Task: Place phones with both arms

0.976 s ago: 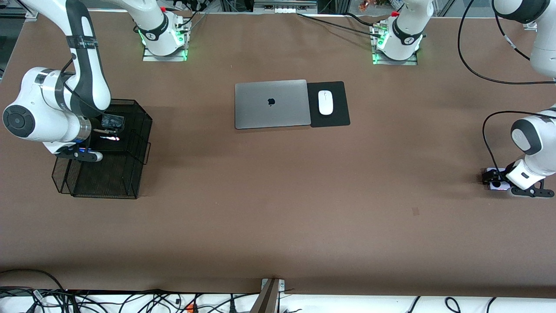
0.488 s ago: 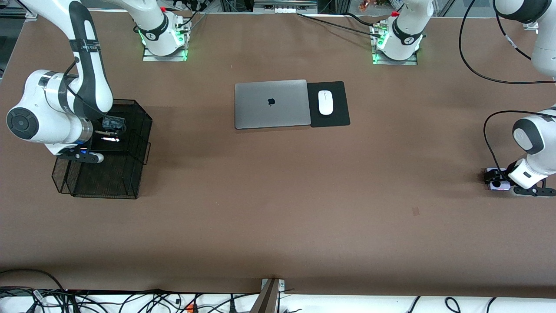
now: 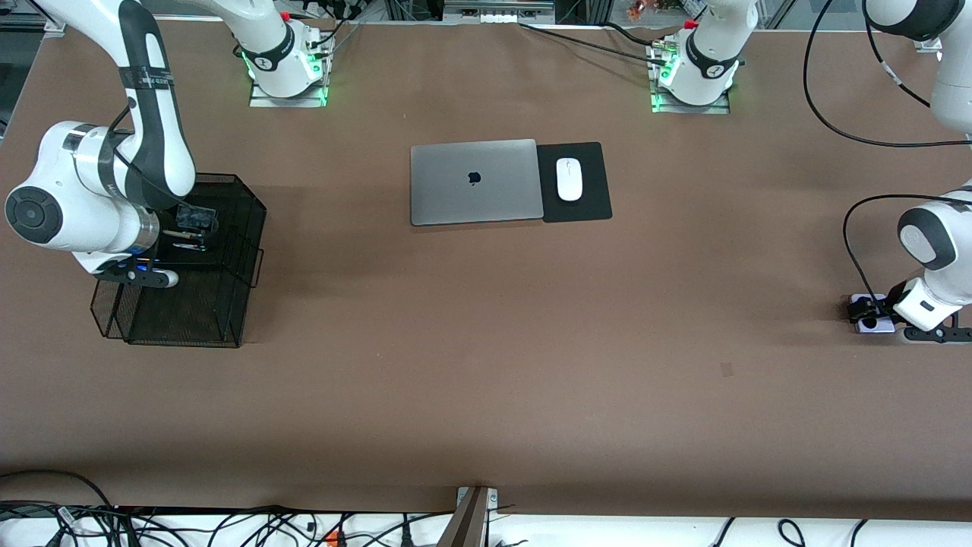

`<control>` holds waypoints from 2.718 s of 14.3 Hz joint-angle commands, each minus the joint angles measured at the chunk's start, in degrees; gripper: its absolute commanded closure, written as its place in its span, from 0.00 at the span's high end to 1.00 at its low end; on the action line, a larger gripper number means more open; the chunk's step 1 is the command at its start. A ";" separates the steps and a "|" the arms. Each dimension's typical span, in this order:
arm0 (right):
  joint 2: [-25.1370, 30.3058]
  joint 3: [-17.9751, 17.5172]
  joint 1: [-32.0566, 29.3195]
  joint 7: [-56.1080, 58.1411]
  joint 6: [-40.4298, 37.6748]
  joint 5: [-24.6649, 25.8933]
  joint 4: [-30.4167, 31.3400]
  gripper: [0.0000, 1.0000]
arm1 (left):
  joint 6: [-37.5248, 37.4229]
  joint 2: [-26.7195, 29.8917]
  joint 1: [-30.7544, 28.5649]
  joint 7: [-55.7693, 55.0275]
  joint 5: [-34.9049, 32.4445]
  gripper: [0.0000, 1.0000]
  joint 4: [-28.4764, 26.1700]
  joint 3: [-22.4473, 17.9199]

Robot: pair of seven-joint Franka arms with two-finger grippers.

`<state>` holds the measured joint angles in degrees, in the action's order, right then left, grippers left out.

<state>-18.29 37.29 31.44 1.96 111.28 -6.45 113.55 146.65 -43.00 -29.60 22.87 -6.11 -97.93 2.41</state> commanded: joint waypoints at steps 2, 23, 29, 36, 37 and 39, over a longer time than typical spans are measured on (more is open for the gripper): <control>0.45 0.59 0.82 -0.81 -1.24 0.73 -0.53 1.00 | -0.30 -1.65 0.69 -0.64 0.92 0.30 3.88 0.23; -5.70 0.41 -3.13 2.00 -14.95 -1.63 -25.83 1.00 | -29.56 5.82 20.45 -33.65 -0.04 0.27 15.14 0.31; -14.56 0.41 -7.87 2.17 -26.00 -9.98 -41.36 1.00 | -33.62 6.18 31.78 -48.61 -0.05 0.27 15.32 0.31; -22.75 -0.55 -14.21 2.09 -36.39 -15.96 -56.60 0.99 | -39.68 4.34 49.09 -65.38 0.22 0.27 17.78 0.05; -22.49 -1.68 -14.30 1.91 -36.57 -16.31 -56.51 0.99 | -39.68 3.55 51.12 -68.63 0.31 0.27 18.13 -0.04; -21.88 -2.05 -14.03 0.60 -37.10 -19.55 -56.51 0.99 | -39.68 2.32 53.85 -71.21 0.74 0.27 20.32 0.14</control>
<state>-39.53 36.19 18.43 3.31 76.41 -22.97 60.09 108.54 -38.84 21.97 -46.13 -6.08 -81.25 3.67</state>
